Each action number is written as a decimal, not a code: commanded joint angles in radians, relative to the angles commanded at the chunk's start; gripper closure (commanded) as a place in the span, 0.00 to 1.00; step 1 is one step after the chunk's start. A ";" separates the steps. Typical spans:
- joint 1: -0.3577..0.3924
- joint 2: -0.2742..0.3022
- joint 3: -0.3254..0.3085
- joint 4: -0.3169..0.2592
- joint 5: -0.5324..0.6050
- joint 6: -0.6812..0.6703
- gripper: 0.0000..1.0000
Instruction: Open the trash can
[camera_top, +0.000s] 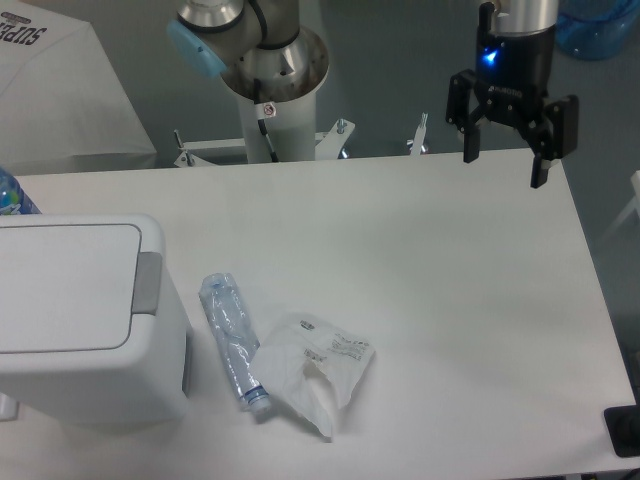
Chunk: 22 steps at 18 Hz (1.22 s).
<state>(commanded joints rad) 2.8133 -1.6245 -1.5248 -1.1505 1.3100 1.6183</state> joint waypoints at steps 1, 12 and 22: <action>0.000 0.000 0.000 0.002 0.000 0.000 0.00; -0.081 -0.011 0.011 0.000 -0.041 -0.204 0.00; -0.210 -0.023 -0.006 0.087 -0.083 -0.638 0.00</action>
<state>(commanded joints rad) 2.6033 -1.6475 -1.5309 -1.0632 1.2272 0.9808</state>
